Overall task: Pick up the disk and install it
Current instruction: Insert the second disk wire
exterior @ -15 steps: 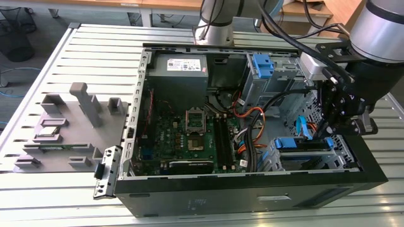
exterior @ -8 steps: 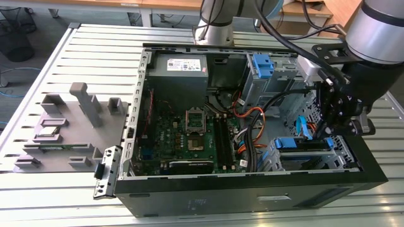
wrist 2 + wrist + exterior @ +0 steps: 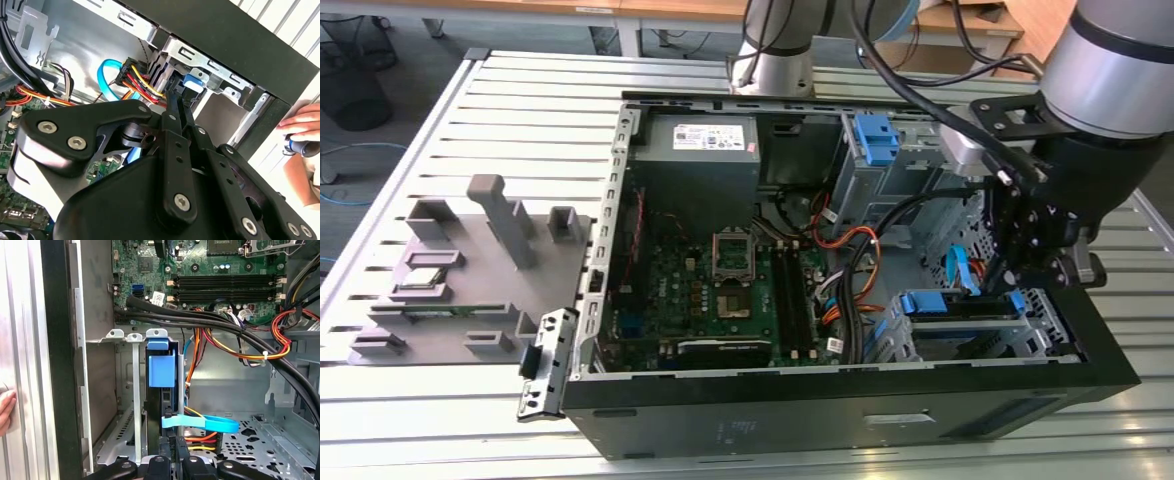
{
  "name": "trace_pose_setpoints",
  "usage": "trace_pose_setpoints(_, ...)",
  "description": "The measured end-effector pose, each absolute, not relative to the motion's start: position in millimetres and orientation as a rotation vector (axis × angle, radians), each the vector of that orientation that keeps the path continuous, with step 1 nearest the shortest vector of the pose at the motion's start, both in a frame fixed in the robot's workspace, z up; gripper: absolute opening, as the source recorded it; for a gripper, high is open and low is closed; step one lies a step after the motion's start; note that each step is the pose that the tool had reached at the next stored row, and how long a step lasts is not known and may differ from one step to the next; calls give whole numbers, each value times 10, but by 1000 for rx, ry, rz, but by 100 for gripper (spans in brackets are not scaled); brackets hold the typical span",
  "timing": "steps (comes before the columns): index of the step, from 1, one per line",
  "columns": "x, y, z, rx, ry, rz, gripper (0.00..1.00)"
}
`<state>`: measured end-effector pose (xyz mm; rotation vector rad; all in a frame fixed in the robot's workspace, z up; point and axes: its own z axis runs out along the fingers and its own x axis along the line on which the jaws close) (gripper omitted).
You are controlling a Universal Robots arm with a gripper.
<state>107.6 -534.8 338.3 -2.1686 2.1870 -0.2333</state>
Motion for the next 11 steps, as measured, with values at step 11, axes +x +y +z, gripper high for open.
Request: trace_pose_setpoints(11, 1030, -5348, 3356, -2156, 2175, -255, 16)
